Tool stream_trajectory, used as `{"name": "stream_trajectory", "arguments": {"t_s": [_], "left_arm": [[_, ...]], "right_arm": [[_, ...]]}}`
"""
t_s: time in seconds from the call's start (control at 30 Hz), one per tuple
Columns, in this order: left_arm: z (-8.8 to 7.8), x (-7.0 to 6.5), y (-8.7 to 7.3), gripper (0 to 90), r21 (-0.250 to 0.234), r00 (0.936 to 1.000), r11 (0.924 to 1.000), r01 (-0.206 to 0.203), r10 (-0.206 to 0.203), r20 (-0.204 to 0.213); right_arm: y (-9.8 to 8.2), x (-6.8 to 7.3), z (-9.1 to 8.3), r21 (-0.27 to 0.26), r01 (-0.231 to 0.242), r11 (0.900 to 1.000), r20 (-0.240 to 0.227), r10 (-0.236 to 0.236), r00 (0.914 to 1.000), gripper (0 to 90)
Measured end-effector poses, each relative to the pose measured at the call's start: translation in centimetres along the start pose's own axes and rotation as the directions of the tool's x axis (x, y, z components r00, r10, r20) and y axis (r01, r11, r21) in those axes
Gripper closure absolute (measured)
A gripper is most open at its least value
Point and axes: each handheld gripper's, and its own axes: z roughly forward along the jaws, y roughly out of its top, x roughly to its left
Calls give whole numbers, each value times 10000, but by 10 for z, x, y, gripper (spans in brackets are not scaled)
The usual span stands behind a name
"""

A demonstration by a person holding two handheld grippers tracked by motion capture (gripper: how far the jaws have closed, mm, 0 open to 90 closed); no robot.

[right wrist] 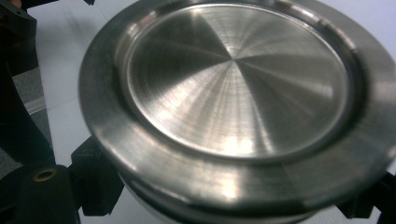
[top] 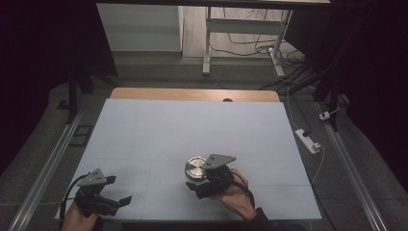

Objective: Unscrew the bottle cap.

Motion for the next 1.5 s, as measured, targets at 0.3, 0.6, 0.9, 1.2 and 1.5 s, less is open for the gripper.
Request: {"name": "stream_trajectory", "arguments": {"t_s": [0.3, 0.6, 0.9, 1.2, 1.5], "left_arm": [[14, -10, 21, 0, -337, 9909, 9937, -1068, 1091, 783], [27, -24, 51, 0, -830, 9717, 9766, -1985, 2071, 1133], [39, -33, 82, 0, -994, 9537, 9640, -2467, 2597, 1517], [59, -44, 114, 0, -1078, 9115, 9365, -3337, 3497, 2165], [78, -50, 140, 0, -1438, 8225, 8850, -4427, 4647, 3278]], "right_arm": [[1, -1, -3, -72, 88, 9999, -53, -88, 9999, 143], [1, 0, -3, -54, 134, 9999, -73, -135, 9999, 143], [1, 0, -3, -62, 231, 9997, -104, -232, 9997, 143], [1, 0, -4, -112, 356, 9993, -253, -358, 9990, 143], [1, 1, -4, -161, 730, 9972, -864, -741, 9935, 143]]}}
